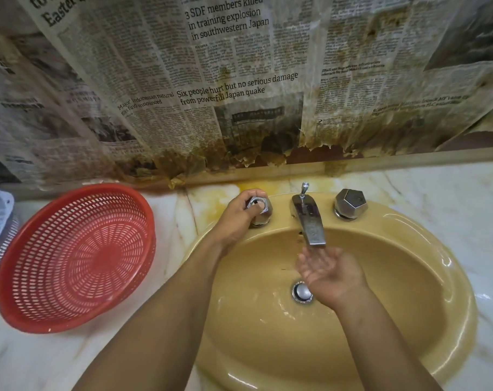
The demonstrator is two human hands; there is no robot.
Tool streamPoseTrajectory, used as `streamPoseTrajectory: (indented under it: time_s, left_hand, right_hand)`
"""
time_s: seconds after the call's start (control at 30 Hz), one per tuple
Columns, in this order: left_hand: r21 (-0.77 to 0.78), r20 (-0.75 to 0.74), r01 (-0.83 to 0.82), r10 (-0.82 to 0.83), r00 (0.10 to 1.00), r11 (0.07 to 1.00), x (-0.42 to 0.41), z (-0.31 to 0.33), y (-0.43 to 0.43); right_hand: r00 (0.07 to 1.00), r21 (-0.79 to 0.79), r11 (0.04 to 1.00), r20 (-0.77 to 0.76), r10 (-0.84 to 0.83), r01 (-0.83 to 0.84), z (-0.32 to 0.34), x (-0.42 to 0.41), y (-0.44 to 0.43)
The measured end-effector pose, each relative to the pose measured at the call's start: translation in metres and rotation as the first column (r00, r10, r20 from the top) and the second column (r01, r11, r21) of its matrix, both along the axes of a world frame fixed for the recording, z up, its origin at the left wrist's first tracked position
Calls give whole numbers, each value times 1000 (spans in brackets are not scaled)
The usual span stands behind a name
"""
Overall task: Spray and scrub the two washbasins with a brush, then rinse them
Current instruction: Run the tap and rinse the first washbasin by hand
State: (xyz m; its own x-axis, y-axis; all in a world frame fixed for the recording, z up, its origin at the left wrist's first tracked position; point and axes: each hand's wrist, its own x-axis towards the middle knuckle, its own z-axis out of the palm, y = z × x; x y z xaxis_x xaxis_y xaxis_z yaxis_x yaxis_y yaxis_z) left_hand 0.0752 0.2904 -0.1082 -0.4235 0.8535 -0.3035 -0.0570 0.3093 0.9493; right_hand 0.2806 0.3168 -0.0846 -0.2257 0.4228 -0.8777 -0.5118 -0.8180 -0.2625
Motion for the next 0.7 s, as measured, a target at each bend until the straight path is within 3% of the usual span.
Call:
streamPoseTrajectory:
  time_s: [0.17,0.3,0.4,0.5,0.6,0.7]
  left_hand:
    - [-32,-5,-51,50,999,998,6,3,4]
    - [26,7,-120,120,993,992,17,-1,2]
    - [66,-67,-68,72,995,995,17,-8,-3]
    - [68,-279,-26,44,959,997,17,-20,-4]
    - [43,-477,-73,85,875,996,21,-31,0]
    - [6,-586,-148,123,801,989,27,-36,-1]
  right_hand:
    - [985,410,909,117,-129,70,48,16,9]
    - [948,502,805,141,284,-316,88,-22,18]
    - [908,497,762,166,385,-414,95,-50,17]
    - [938,512,787,164,304,-344,87,-45,15]
    - [975,514,838,202,88,-183,71,-19,11]
    - [961,399,917,262,-93,-20,40,10,6]
